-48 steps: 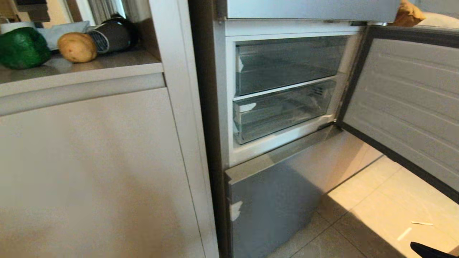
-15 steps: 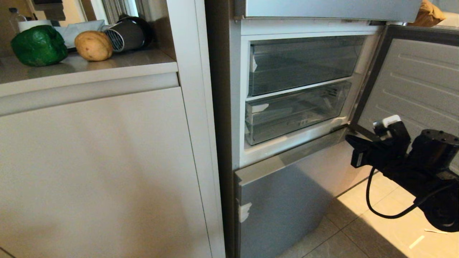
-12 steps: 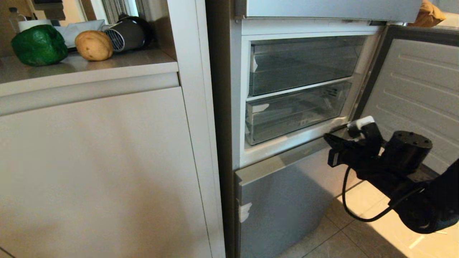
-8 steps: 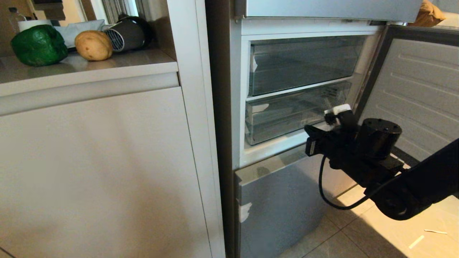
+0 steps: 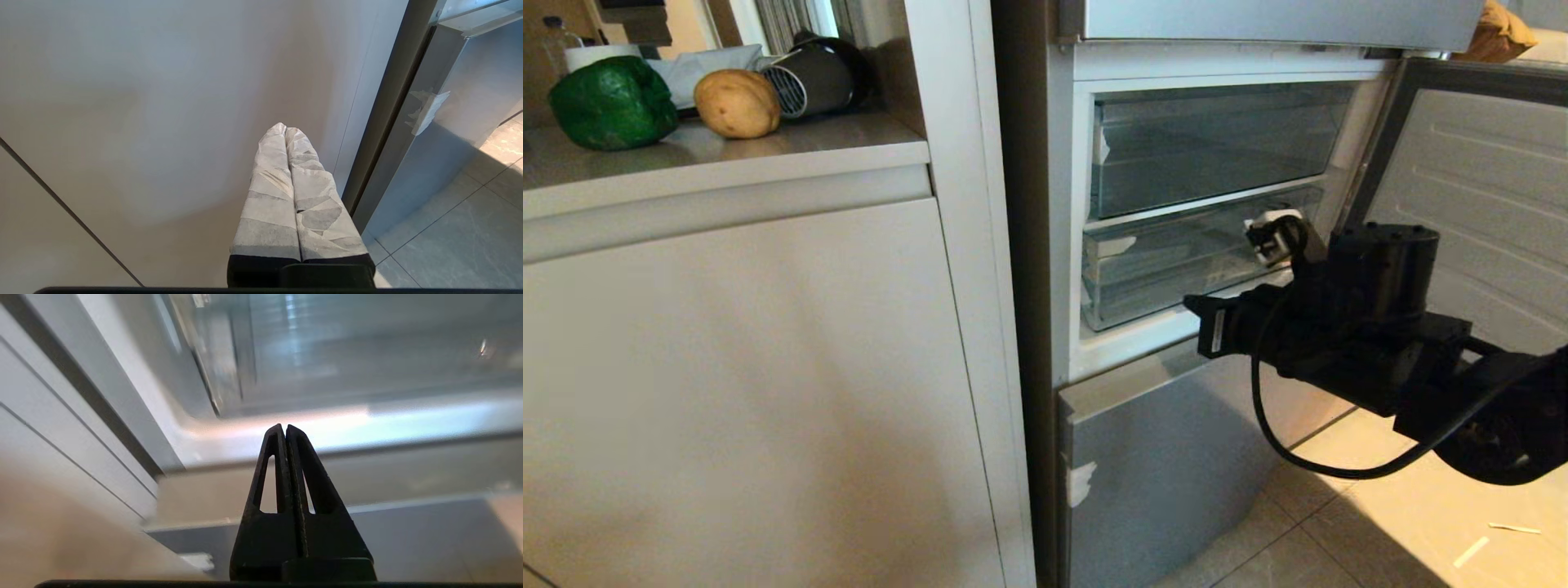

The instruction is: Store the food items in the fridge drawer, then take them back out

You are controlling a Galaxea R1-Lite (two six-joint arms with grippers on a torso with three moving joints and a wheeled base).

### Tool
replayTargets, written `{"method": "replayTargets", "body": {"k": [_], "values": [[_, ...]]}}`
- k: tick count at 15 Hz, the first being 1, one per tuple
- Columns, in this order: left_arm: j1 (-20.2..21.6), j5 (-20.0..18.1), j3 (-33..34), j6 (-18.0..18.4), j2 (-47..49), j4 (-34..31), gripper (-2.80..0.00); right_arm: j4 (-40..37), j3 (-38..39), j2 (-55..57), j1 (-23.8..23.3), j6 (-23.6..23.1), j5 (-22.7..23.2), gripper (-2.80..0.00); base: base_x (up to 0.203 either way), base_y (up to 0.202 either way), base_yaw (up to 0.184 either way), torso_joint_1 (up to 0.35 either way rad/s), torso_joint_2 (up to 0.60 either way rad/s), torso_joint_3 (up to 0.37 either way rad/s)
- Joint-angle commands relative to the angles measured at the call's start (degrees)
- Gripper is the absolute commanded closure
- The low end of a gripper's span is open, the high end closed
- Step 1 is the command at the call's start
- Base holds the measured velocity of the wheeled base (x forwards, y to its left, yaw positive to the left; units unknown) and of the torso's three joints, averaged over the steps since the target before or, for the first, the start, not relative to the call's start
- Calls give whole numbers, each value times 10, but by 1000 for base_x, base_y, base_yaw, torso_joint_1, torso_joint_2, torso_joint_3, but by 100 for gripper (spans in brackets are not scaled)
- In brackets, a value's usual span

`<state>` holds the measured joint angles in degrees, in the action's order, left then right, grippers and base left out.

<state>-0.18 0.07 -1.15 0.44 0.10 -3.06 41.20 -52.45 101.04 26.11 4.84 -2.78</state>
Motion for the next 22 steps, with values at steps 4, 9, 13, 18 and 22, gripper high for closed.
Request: {"method": "replayTargets", "body": {"k": [4,9,13,18,22], "values": [[0,0,0,0,0,0,0,4,-6,0,3,-6,81,-280,0,0,0,0,0,0],[0,0,0,0,0,0,0,6,-52,49,3,-12,84,-280,0,0,0,0,0,0],[0,0,0,0,0,0,0,6,-101,83,4,-30,84,-280,0,0,0,0,0,0],[0,0,0,0,0,0,0,6,-131,111,9,-40,84,-280,0,0,0,0,0,0],[0,0,0,0,0,0,0,6,-162,137,25,-60,74,-280,0,0,0,0,0,0]]}}
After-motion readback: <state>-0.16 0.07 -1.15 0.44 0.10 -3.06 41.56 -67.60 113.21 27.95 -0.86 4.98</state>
